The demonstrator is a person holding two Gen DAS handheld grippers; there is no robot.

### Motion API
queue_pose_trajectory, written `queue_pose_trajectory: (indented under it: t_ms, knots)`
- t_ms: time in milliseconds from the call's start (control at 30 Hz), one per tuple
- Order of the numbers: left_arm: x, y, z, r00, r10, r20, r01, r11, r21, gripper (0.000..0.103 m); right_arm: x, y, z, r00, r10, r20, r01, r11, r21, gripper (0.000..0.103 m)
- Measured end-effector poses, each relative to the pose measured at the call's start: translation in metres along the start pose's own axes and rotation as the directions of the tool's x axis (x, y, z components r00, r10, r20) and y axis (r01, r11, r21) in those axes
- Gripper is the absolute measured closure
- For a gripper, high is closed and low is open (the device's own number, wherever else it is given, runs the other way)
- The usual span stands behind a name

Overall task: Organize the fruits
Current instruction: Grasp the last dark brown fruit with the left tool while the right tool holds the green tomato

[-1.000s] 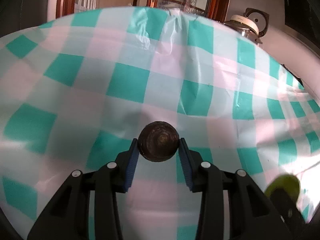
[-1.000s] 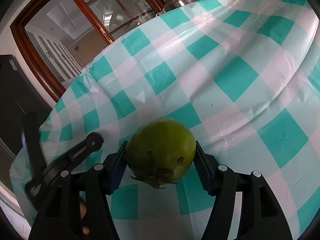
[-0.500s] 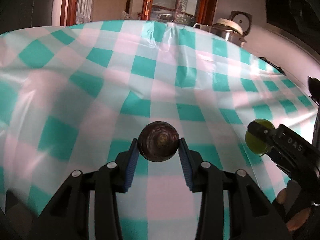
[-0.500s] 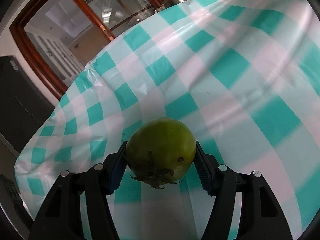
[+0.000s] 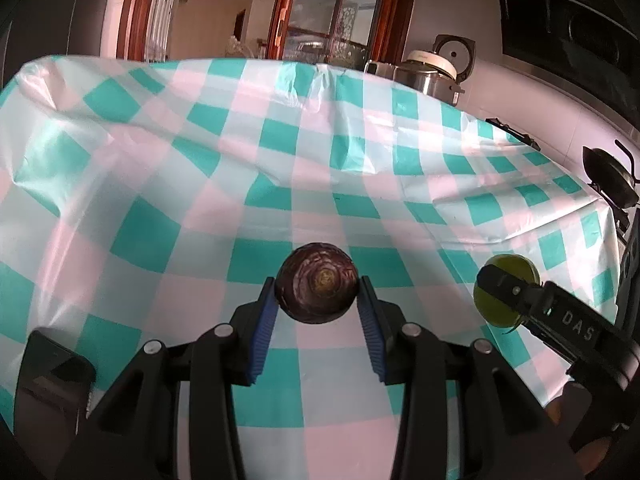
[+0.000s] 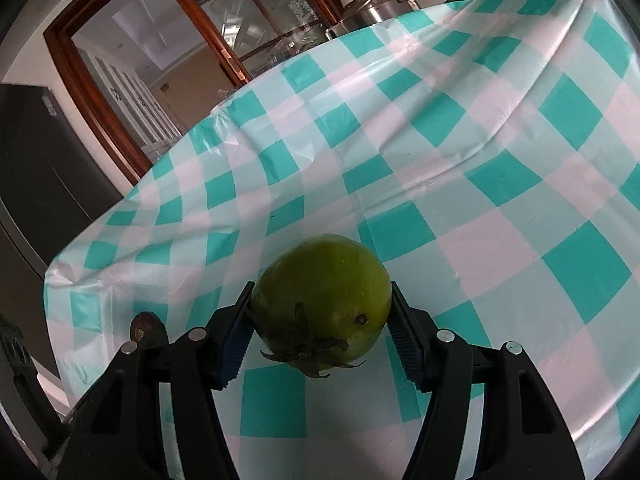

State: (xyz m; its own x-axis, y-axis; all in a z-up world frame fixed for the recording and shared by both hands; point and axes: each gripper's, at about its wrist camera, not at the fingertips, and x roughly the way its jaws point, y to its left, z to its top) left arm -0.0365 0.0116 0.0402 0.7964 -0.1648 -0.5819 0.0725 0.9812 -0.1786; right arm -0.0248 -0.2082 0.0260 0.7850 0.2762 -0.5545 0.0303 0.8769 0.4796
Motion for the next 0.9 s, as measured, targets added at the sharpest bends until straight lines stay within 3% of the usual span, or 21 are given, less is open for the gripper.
queue_pose_trajectory:
  t_ms: [200,300,400,600,900]
  knots:
    - [0.018,0.012,0.002,0.996,-0.012,-0.084,0.008,0.998,-0.058,0.062,0.02,0.009,0.001,0.995,-0.054,-0.089,0.051,0.998,-0.042,0.041]
    - [0.028,0.016,0.002,0.988,0.007,-0.152,-0.016,0.998,-0.055,0.062,0.034,0.022,0.001,0.979,-0.12,-0.164,0.099,0.986,-0.134,0.041]
    - [0.032,0.016,0.001,0.983,0.069,-0.17,-0.069,0.998,0.002,0.062,0.04,0.039,-0.001,0.969,-0.191,-0.157,0.149,0.958,-0.247,0.041]
    - [0.047,0.019,0.002,0.966,0.118,-0.23,-0.113,0.993,0.036,0.062,0.048,0.058,-0.006,0.95,-0.291,-0.114,0.229,0.896,-0.381,0.041]
    - [0.056,0.022,0.007,0.957,0.148,-0.248,-0.136,0.989,0.064,0.06,0.059,0.057,0.004,0.949,-0.291,-0.121,0.23,0.902,-0.365,0.04]
